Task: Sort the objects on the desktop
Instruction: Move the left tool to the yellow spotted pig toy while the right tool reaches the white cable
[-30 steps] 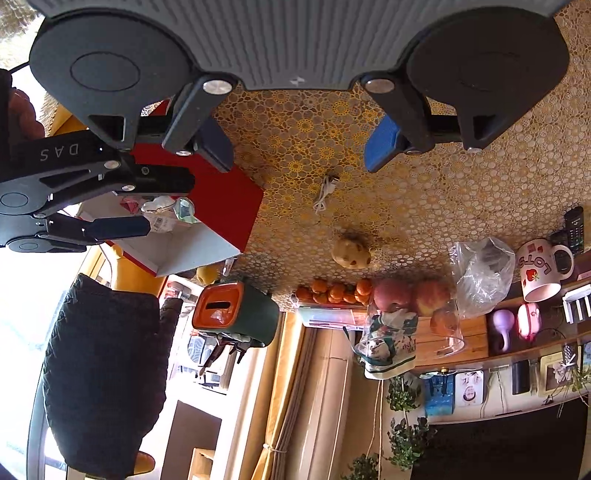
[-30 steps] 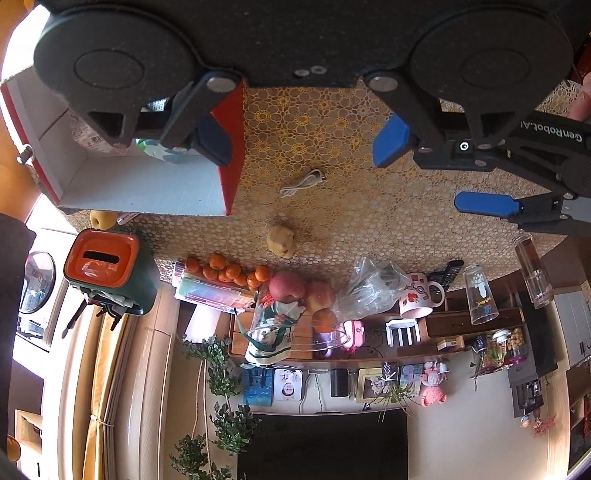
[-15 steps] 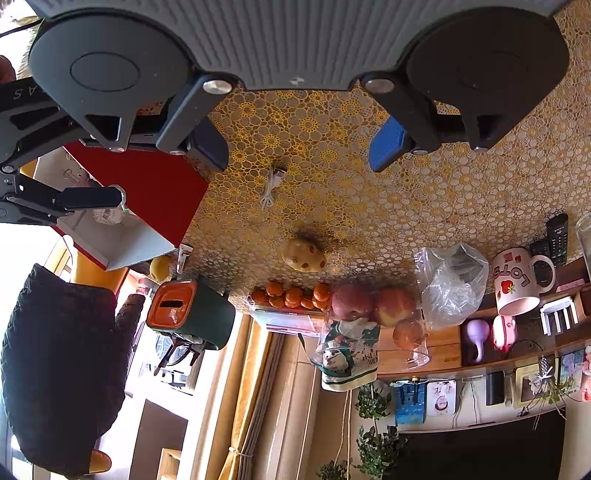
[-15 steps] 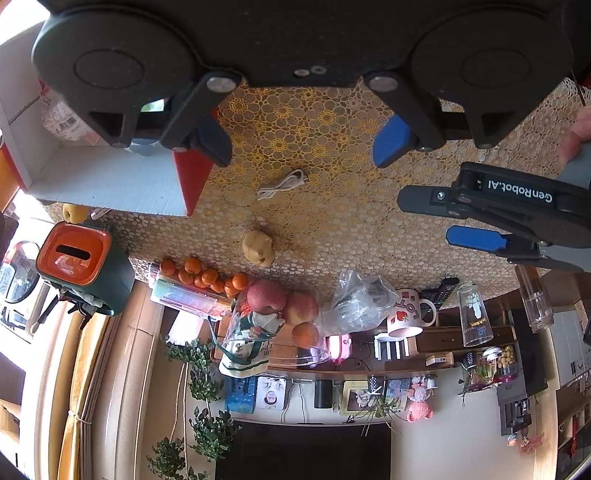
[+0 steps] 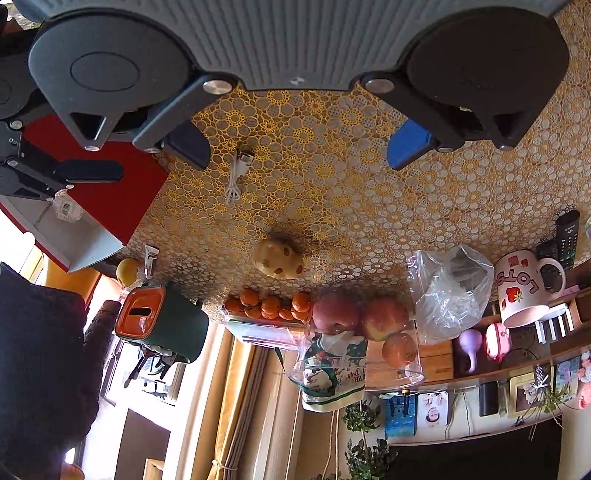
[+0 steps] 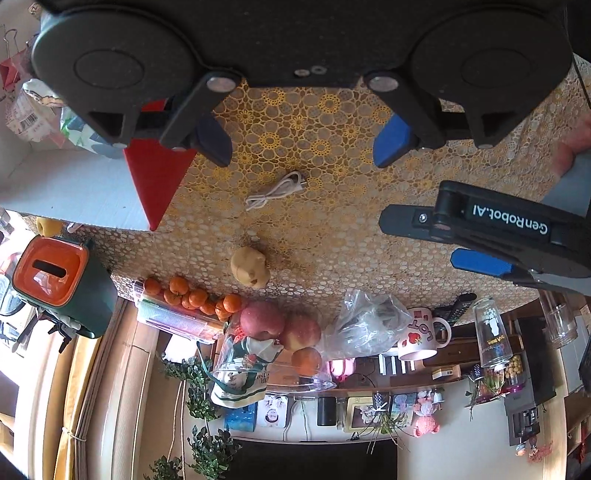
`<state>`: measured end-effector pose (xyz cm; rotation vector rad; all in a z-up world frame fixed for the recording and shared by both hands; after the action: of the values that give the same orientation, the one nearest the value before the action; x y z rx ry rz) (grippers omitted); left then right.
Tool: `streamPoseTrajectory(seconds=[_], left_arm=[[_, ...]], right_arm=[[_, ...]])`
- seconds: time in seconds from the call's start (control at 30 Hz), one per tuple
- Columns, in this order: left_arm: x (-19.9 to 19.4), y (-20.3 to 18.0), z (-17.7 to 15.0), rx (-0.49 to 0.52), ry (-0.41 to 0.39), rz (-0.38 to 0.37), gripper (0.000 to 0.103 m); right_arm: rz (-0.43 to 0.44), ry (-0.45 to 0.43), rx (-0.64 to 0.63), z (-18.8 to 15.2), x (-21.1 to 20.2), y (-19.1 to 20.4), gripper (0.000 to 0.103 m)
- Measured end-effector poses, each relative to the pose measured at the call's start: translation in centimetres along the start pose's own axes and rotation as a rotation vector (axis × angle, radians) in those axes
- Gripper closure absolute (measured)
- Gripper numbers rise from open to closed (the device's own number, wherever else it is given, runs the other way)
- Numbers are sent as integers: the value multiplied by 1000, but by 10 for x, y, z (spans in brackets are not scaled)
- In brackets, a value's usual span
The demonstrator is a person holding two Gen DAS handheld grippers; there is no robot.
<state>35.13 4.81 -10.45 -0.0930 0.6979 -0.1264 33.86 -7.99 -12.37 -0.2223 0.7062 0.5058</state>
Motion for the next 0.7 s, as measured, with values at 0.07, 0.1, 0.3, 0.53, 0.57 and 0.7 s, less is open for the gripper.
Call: streamPoseTrajectory(seconds=[0.07,0.1,0.3,0.53,0.57,0.7], left_arm=[[10,-1,5,12,2,-3,0],[15,-2,7,18,2,-3,0],[43,-8,27,75,-21,-30,0],[78,-9,51,117,-32,-40,0],[83,-10,53,124,-34,-38,0],[100,-11,59,142,-30,-30,0]], right_arm=[[-6,4,10,-1,10,-3,20],[-7,7,16,-2,14,-5,20],[-16,14,31,-2,36,-11,20],[-13,12,45,3,58,-13,20],[-12,13,46,3,62,-11,20],[-11,17,52,4,73,-9,20]])
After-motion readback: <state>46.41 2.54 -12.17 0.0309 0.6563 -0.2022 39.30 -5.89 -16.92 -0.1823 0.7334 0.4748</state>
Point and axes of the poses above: each gripper's, at about its wrist camera, not at the fingertips, and x roughly the way its jaws point, y to its left, z to its top, the point moved 10 cm from there along x, roughly the way its jaws point, and after that the axes turned 1 degree about -y, right-handed, at the moved point
